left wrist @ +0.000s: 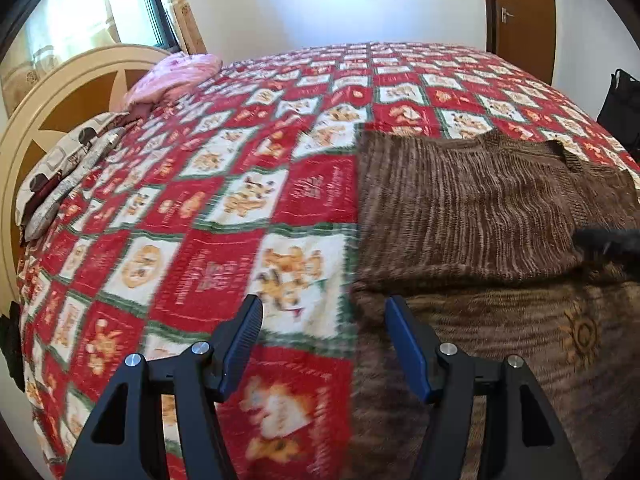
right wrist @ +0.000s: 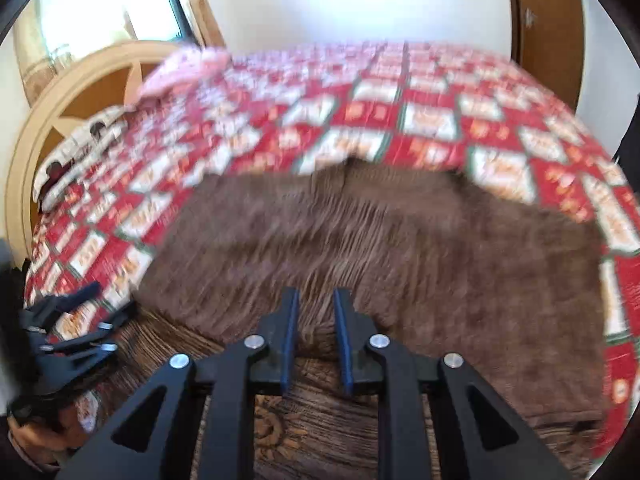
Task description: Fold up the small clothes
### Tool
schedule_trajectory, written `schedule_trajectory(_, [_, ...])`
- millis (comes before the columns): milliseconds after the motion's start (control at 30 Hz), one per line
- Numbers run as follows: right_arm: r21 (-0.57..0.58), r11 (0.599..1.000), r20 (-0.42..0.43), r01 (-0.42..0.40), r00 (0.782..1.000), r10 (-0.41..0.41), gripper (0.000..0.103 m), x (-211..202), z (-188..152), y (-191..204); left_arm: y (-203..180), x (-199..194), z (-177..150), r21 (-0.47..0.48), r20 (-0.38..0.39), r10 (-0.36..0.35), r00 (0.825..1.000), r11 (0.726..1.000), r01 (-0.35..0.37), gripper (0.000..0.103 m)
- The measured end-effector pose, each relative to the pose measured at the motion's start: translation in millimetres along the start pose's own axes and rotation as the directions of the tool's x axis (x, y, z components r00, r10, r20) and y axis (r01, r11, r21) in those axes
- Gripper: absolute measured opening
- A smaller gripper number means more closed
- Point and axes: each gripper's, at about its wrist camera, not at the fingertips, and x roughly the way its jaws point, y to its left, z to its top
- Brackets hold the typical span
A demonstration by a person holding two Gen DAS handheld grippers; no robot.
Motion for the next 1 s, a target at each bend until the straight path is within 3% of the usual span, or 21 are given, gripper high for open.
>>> schedule_trajectory(67, [0.023, 1.000, -0.046, 0.015, 0.999, -0.014, 0.022, 6.1, -17.3, -5.4, 13.9, -10.7, -4.7, -0.015, 0.041, 0.006, 0.999, 1.000, -0.006, 0.065])
schedule_trajectory(167, [0.006, 1.000, -0.003, 0.018, 1.000, -0.018, 0.025, -8.2, -32.2, -12.6, 29.2, -15.3, -11.5, -0.053, 0.056, -0.008, 0.998, 0.999, 0.011, 0.065])
schedule_trajectory(233, [0.030, 0.998, -0.011, 0.046, 0.999, -0.046, 0.047, -14.7, -39.5, -18.0, 36.4, -15.0, -13.3, -0.065, 0.040, -0.012, 0.999, 0.998, 0.015, 0.065])
schedule_trajectory(333, [0.067, 0.995, -0.013, 0.078, 0.997, -0.078, 0.050, -31.7, -44.9, -20.3, 54.7, -24.5, -17.2, -0.096, 0.052, -0.018, 0.998, 0.995, 0.023, 0.065])
schedule_trajectory(433, [0.065, 0.998, 0.022, 0.006, 1.000, -0.007, 0.052, -66.7, -53.9, -7.6, 76.6, -39.6, -24.9, -0.110, 0.082, 0.015, 0.996, 0.994, -0.006, 0.065])
schedule_trajectory(567, [-0.063, 0.992, 0.014, -0.106, 0.994, 0.107, 0.053, -98.0, -72.0, 39.2, 103.8, -61.1, -45.9, -0.107, 0.099, 0.059, 0.993, 0.993, -0.048, 0.065])
schedule_trajectory(667, [-0.144, 0.964, -0.049, -0.222, 0.975, 0.217, 0.053, -103.3, -91.6, 78.1, 125.7, -77.4, -67.4, -0.132, 0.106, 0.065, 0.992, 0.990, -0.051, 0.070])
schedule_trajectory(800, [-0.271, 0.889, -0.165, -0.369, 0.928, 0.335, 0.053, -95.8, -120.4, 143.6, 150.5, -96.4, -92.8, -0.186, 0.122, 0.074, 0.990, 0.981, -0.050, 0.075])
schedule_trajectory(900, [-0.382, 0.827, -0.226, -0.413, 0.909, 0.350, 0.056, -90.9, -143.3, 185.3, 163.9, -108.3, -108.2, -0.211, 0.133, 0.110, 0.985, 0.974, -0.080, 0.076])
schedule_trajectory(1000, [-0.488, 0.769, -0.271, -0.412, 0.909, 0.316, 0.057, -84.9, -166.8, 216.7, 170.6, -116.3, -117.0, -0.231, 0.154, 0.121, 0.981, 0.969, -0.084, 0.076])
